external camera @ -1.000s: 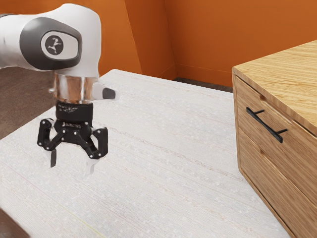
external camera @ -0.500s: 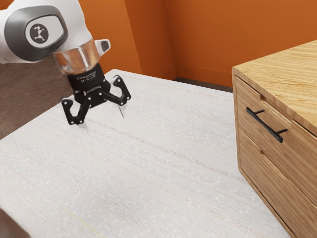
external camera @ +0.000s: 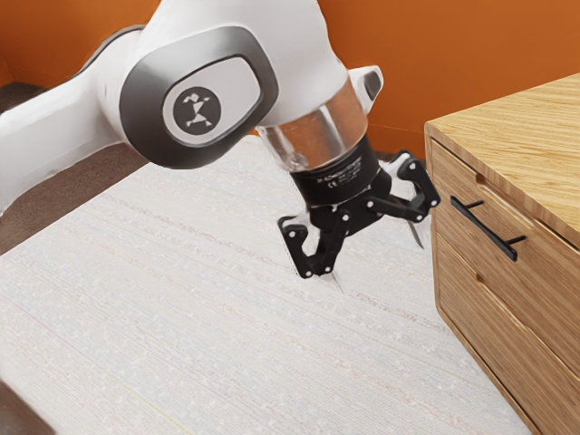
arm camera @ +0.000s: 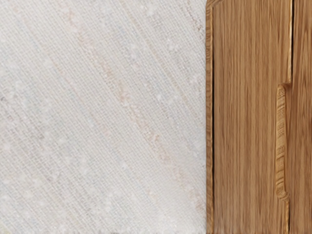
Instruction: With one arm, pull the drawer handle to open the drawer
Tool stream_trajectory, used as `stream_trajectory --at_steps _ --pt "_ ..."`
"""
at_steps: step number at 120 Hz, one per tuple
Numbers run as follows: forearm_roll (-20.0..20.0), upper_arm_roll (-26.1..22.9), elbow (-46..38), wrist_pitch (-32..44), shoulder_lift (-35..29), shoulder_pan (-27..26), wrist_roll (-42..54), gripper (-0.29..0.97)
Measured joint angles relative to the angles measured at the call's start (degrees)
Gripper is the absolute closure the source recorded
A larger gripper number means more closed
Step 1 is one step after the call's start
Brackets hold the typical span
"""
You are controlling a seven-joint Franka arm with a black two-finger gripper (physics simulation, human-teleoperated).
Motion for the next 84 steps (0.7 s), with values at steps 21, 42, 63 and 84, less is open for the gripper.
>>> stream_trajectory --at_steps 21,42,63,84 --pt "-0.1 -0.3 3.7 3.3 4.1 -0.7 -2.8 0.00" --pt "-0.1 -1.3 5.2 6.3 6.5 7.9 -4.6 0.00" --pt "0.8 -3.2 5.3 9.2 6.9 6.3 -6.0 0.00" --pt "1.8 -3.7 4.7 12.1 6.8 6.2 -6.4 0.00"
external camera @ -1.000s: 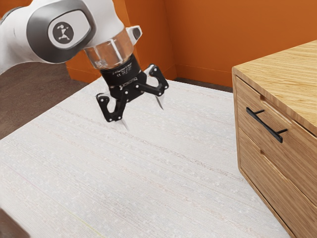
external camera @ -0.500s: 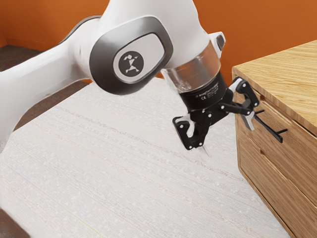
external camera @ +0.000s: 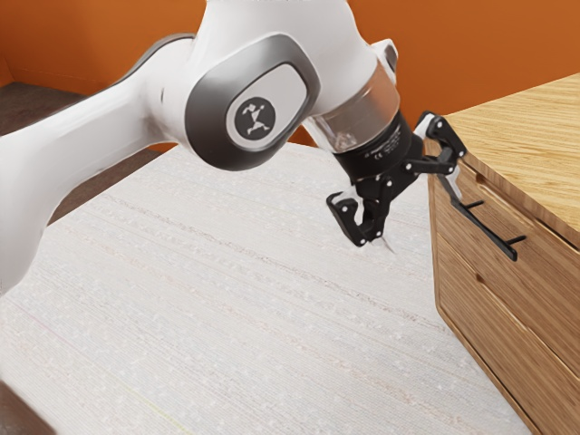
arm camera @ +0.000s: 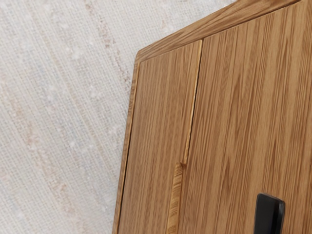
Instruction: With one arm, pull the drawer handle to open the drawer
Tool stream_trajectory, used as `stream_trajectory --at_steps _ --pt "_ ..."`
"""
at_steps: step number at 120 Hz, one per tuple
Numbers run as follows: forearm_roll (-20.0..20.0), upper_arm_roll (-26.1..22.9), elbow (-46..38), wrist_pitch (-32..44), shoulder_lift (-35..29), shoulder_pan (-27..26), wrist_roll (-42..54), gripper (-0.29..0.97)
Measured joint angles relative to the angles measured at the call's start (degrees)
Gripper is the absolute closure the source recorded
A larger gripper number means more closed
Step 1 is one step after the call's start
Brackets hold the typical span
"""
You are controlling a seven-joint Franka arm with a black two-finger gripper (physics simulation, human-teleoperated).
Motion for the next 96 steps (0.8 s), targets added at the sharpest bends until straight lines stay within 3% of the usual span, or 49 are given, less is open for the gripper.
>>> stream_trajectory --at_steps 96 --pt "0.3 -1.8 -2.8 6.6 0.2 -1.1 -0.5 0.00"
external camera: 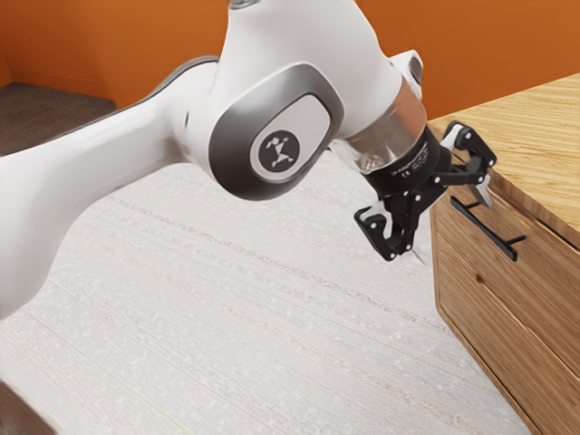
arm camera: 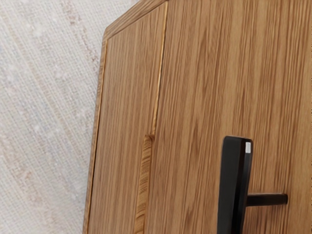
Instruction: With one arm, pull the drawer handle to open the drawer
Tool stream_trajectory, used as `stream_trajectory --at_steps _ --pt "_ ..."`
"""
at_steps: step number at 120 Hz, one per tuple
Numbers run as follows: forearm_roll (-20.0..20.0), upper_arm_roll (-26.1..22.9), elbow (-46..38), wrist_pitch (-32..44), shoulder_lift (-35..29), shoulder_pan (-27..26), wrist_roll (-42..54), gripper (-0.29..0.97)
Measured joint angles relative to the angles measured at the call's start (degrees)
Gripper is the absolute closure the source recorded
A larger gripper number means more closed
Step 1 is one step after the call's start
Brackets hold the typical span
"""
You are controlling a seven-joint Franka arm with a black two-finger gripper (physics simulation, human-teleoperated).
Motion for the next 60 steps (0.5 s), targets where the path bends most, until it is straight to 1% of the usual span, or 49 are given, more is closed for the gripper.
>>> stream_trajectory --at_steps 51,60 --pt "0.1 -0.7 -2.1 2.0 -0.4 -0.4 0.1 0.00" --pt "0.3 -0.8 -2.6 2.1 -0.5 -0.4 0.1 0.04"
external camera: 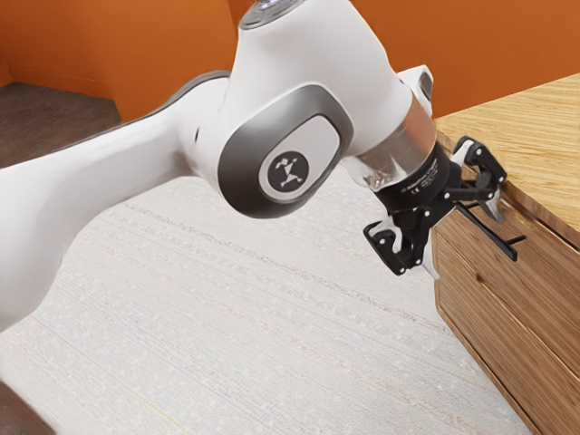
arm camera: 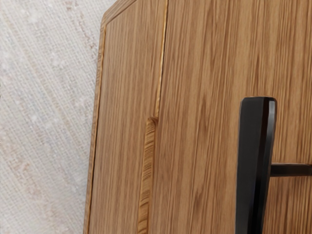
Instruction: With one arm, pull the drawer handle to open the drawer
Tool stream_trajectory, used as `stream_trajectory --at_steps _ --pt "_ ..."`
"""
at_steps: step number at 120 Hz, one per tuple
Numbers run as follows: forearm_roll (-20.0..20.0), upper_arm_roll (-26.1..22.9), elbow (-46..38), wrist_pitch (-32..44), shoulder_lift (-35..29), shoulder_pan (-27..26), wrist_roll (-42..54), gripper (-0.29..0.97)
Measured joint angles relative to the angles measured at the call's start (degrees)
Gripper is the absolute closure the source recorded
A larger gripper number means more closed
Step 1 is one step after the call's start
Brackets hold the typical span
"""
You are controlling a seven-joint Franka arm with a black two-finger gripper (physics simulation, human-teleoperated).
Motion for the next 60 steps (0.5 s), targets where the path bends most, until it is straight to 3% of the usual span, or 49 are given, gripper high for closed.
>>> stream_trajectory --at_steps 36,60 --pt "1.6 0.0 -1.2 0.2 -0.7 -0.1 1.4 0.36" --pt "2.8 0.0 -1.9 0.2 -1.5 -0.1 2.5 0.48"
